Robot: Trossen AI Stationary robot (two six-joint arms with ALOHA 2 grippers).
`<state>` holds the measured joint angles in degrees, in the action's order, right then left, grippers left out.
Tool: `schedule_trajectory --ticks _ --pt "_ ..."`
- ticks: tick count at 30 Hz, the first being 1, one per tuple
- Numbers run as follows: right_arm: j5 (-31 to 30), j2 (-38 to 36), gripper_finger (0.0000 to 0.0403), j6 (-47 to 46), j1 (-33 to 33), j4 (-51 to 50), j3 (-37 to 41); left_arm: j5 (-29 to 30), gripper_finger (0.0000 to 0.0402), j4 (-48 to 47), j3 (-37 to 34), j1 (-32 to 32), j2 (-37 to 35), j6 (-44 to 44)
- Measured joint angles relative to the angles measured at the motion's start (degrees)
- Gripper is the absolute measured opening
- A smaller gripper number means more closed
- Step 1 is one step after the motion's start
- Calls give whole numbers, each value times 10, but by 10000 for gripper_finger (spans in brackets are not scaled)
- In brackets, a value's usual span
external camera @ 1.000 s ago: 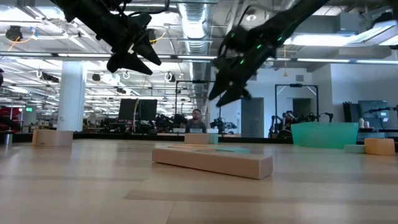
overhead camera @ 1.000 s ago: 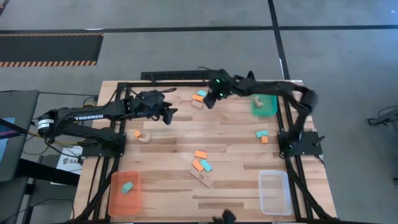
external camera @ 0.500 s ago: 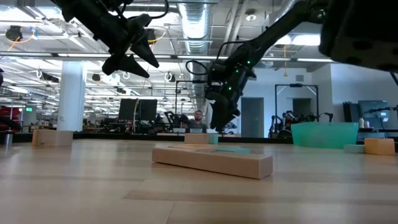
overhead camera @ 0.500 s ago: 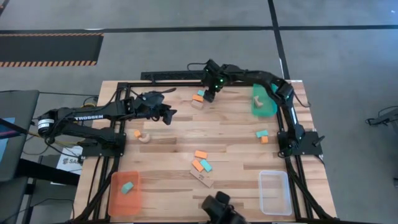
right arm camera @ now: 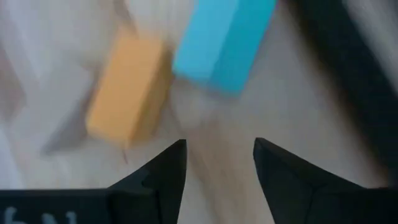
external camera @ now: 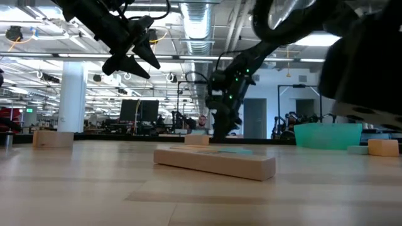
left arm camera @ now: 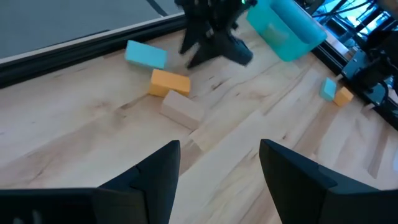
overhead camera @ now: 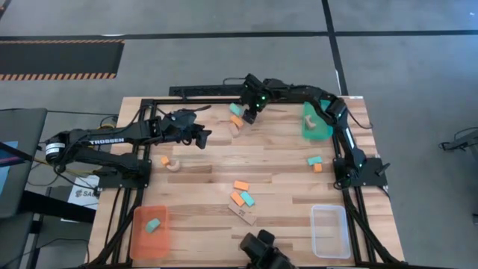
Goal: Sort & place blocks by color
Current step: Put the brown block into the green bin
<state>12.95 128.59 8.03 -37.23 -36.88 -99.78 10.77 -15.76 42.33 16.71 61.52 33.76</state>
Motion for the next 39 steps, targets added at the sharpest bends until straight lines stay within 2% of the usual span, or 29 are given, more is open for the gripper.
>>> schedule_trajectory --ticks 10,15,18,22,25,28,33,39 --pt "5 -6 161 -6 10 -55 -34 -11 208 -6 0 0 0 -1" --pt "6 -6 160 -75 25 -112 -77 -12 208 -16 0 0 0 -10" --pt "7 -6 178 -124 48 -100 -77 -13 208 -15 0 0 0 -19" --pt "-17 1 226 -157 79 -66 -78 -22 208 -16 0 0 0 -32" --pt "-78 2 262 -165 91 -62 -77 -38 208 -17 0 0 0 -40" --pt "-145 2 278 -172 96 -59 -77 -47 208 -24 0 0 0 -44" --pt "-115 2 281 -218 106 -71 -77 -50 208 -44 0 0 0 -44" --pt "-115 2 281 -292 137 -60 -77 -74 208 -60 0 0 -2 -47"
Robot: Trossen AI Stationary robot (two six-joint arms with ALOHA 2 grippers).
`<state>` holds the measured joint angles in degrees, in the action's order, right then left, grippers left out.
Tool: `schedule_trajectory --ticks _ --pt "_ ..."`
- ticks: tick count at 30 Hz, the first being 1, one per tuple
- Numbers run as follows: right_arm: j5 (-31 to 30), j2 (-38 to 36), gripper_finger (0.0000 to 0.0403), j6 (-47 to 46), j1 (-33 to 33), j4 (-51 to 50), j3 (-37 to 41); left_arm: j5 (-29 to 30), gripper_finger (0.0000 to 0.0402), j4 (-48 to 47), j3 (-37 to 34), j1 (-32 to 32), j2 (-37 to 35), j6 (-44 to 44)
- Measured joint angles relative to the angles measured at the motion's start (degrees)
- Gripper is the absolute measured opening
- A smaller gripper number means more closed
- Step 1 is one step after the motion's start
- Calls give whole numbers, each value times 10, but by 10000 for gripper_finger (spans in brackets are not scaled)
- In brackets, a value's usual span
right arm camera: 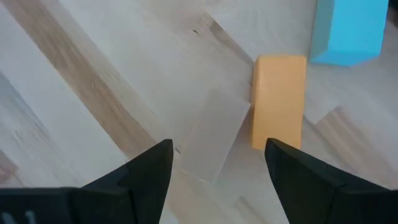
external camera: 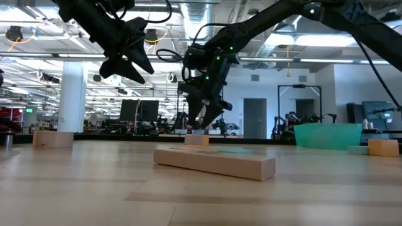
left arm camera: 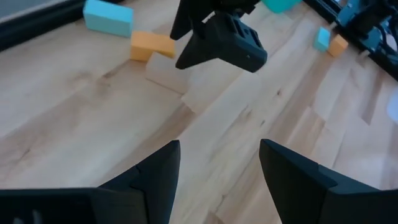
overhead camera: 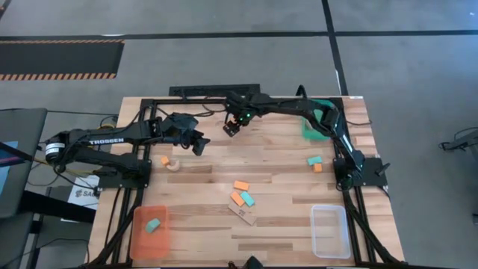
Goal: Sort & place blocks by color
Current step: Put the brown block into the green bin
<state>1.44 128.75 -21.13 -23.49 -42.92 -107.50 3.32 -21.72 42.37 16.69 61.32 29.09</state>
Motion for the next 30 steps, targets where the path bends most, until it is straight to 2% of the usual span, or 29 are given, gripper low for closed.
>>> schedule_trajectory --ticks 6,11,19,25,30 --pt "-41 0 281 -45 20 1 0 -13 208 -14 0 0 -4 1" --pt "-21 0 281 -88 26 -4 0 -29 208 -21 0 0 -4 -1" --pt "-52 8 281 -137 52 8 -1 -54 208 -21 0 0 -4 -10" --pt "-154 28 282 -150 71 19 -1 -61 208 -37 0 0 -4 -25" --pt "-158 37 282 -175 79 19 -1 -64 208 -51 0 0 -4 -41"
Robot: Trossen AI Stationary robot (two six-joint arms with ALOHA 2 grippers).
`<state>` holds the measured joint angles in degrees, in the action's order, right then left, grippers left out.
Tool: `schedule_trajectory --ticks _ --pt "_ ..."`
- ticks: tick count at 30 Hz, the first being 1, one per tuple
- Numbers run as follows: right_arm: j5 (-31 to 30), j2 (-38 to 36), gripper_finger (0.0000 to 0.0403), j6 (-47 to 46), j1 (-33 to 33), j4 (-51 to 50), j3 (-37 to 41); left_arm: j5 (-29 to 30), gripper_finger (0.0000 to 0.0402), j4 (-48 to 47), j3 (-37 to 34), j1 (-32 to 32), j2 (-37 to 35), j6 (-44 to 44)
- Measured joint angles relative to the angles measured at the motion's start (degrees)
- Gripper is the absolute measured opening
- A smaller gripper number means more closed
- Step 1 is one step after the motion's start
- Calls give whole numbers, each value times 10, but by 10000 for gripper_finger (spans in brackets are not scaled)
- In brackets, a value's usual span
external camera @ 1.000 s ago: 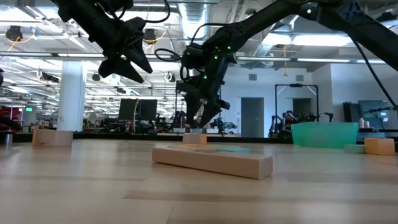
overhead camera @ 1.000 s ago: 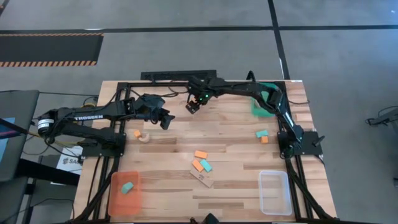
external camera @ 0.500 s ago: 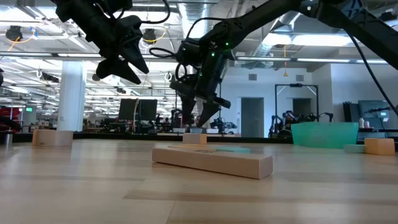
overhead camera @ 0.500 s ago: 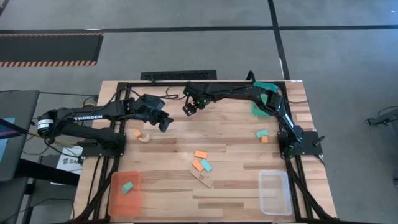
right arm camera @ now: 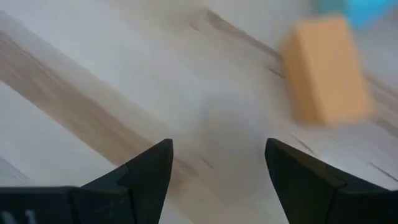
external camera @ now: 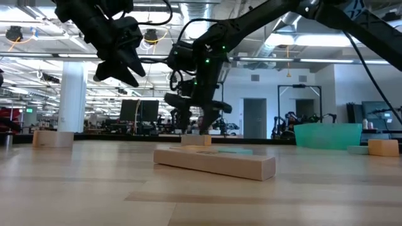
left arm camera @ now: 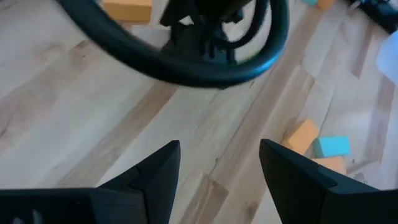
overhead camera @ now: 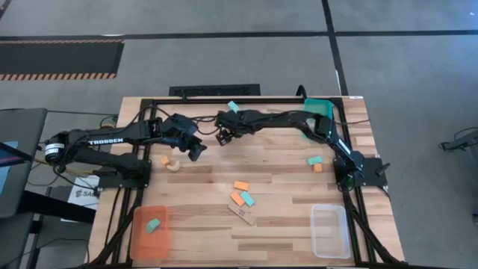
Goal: Sort & place blocks by color
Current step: Put the brown block into the green bin
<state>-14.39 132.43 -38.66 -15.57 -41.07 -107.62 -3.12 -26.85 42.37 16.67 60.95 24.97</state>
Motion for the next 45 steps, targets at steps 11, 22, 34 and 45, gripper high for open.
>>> schedule_trajectory --ticks 11,22,34,45 --pt "-19 24 281 15 2 -2 2 -10 208 -34 0 0 0 -21" --pt "-2 24 281 107 11 9 1 -11 208 -37 0 0 0 -34" --pt "115 -66 281 212 -5 -158 -62 -29 208 -54 0 59 -10 -109" --pt "116 -314 281 263 -96 -231 131 -117 208 65 63 118 193 -468"
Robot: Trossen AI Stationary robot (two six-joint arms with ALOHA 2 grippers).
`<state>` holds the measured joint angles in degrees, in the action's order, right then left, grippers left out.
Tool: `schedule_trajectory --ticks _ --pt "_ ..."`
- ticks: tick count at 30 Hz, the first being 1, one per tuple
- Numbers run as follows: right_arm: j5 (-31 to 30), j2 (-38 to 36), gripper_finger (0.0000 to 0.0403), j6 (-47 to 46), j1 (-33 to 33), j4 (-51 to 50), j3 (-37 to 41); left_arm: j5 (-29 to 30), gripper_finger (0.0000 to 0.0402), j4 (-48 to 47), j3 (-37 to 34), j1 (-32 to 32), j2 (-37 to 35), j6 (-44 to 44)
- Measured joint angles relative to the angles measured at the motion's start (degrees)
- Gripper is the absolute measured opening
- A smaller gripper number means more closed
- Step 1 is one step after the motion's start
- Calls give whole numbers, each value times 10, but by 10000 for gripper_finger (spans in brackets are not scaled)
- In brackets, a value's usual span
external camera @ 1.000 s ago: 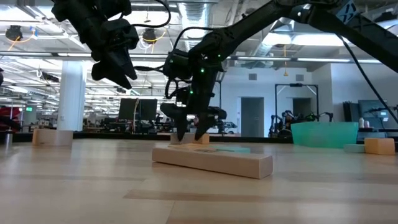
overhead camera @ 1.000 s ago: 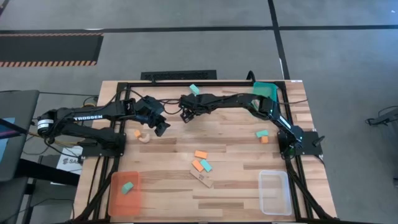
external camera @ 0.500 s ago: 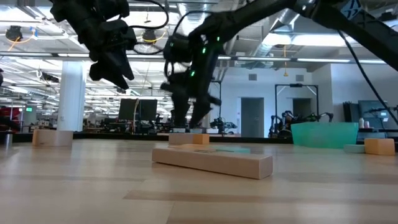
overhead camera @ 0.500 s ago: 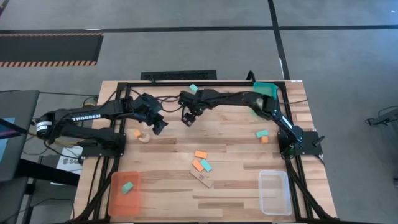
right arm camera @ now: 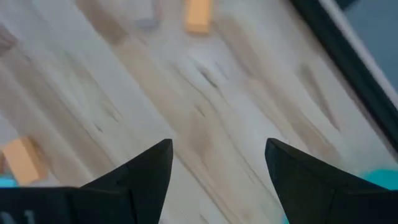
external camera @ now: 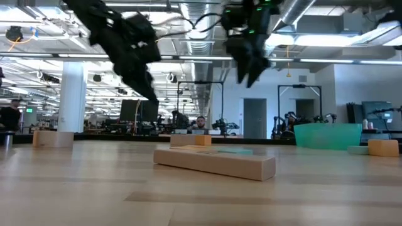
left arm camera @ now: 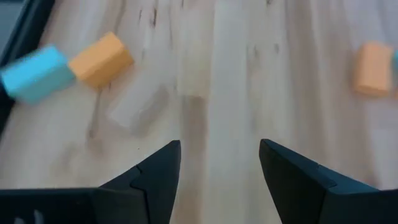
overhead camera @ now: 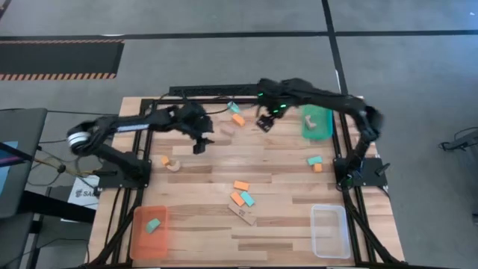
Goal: Sort & place blocks by color
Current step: Put the brown block into the green bin
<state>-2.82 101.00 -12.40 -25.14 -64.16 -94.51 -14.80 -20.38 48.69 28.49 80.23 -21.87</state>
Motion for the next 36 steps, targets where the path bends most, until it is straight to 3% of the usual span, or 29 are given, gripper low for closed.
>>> schedule_trajectory --ticks 3,8,13,23,26,32,36 --pt "33 -83 281 -2 -32 37 92 -8 208 -16 59 13 82 -85" --pt "112 -202 281 -27 -68 112 212 37 208 -60 176 21 205 -190" --pt "120 -267 281 -41 -77 138 277 3 208 -154 286 43 293 -266" --pt "121 -286 281 -29 -80 137 302 1 208 -235 406 53 404 -330" --pt "129 -286 281 -27 -81 138 302 6 208 -273 414 53 432 -342" --pt "133 -286 281 -25 -88 141 302 17 206 -257 417 55 436 -303" --pt "133 -286 281 -27 -91 157 302 26 179 -269 417 56 436 -304"
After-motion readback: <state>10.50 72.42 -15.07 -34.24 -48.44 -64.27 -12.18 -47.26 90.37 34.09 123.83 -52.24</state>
